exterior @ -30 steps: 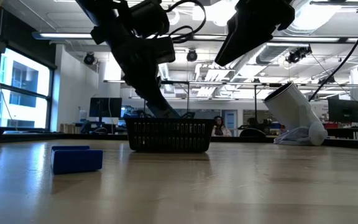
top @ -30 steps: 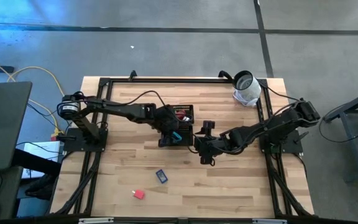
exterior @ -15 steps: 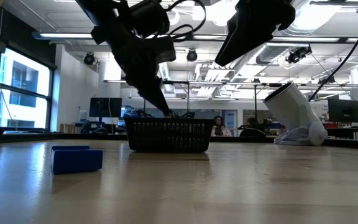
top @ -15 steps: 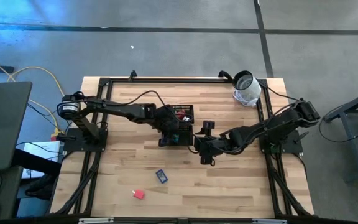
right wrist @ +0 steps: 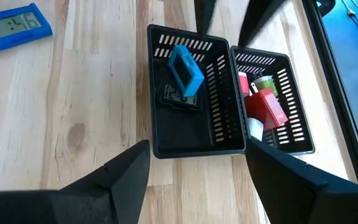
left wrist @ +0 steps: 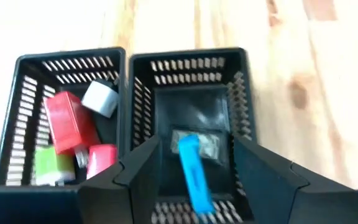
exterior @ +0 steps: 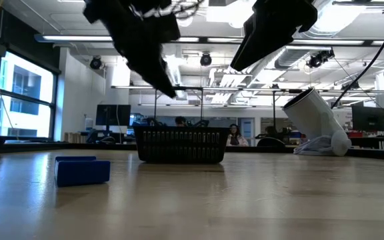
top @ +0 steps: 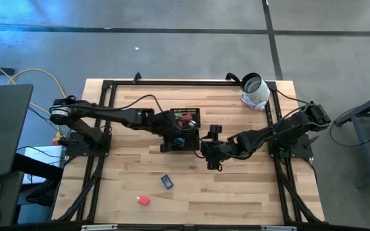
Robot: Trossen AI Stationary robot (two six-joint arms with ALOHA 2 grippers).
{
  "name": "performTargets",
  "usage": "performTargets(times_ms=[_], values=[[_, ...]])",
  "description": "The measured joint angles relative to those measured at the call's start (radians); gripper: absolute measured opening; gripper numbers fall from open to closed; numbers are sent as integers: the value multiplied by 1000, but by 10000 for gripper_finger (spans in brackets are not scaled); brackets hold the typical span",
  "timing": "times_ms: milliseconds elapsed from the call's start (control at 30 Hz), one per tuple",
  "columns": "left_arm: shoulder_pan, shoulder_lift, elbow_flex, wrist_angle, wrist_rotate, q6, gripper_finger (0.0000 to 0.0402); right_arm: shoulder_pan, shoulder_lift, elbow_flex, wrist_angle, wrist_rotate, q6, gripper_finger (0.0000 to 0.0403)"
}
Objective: Pick & Place Office items
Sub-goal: Put the pink charger adapter into the top black bin
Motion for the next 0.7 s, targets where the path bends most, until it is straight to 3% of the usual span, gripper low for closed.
performTargets(times_ms=[267, 533, 700], values=[[-103, -94, 0, -61, -22, -77, 196, 0, 0, 0, 31, -17, 3, 250], [-224, -94, 0, -194, -14, -245, 196, 1, 0, 0, 88, -194, 0, 250], [-295, -94, 0, -208, 86, -371, 196, 1, 0, 0, 145, -303, -1, 250]])
